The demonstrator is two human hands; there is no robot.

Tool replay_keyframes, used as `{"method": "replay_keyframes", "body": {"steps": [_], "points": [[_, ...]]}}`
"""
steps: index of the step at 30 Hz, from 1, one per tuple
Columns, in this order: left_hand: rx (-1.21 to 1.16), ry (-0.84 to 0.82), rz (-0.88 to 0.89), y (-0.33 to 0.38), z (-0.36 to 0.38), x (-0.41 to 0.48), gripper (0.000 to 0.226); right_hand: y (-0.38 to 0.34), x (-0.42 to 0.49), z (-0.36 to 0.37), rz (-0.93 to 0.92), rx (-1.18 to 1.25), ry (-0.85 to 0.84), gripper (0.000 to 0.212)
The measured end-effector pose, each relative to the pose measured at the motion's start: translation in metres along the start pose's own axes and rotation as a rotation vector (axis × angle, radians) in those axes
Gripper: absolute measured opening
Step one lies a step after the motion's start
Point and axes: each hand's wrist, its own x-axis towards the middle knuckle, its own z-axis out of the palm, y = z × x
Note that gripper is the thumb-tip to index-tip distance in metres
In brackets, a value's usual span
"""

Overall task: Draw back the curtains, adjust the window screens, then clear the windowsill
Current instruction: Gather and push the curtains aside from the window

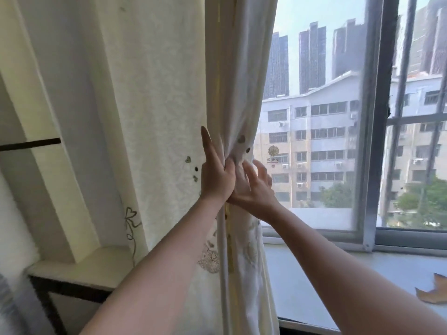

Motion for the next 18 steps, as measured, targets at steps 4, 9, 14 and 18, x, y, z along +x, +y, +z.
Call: {"method": "replay_keyframes", "body": {"steps": [4, 9, 14, 18], "points": [[-0.059, -0.049, -0.035, -0.012, -0.015, 0.011, 0.033, -0.015, 0.0, 0.025, -0.017, 0.262, 0.0, 0.119], [0.018, -0.032, 0.03, -0.041, -0.028, 0.022, 0.023, -0.029, 0.017, 0.05, 0.005, 0.213, 0.091, 0.07], [0.387, 0.062, -0.013, -0.079, -0.052, 0.021, 0.042, -0.042, 0.034, 0.072, -0.044, 0.153, 0.091, 0.05], [0.423, 0.086, -0.018, -0.113, -0.084, 0.026, 0.052, -0.054, 0.046, 0.097, -0.038, 0.108, 0.058, 0.057]]}}
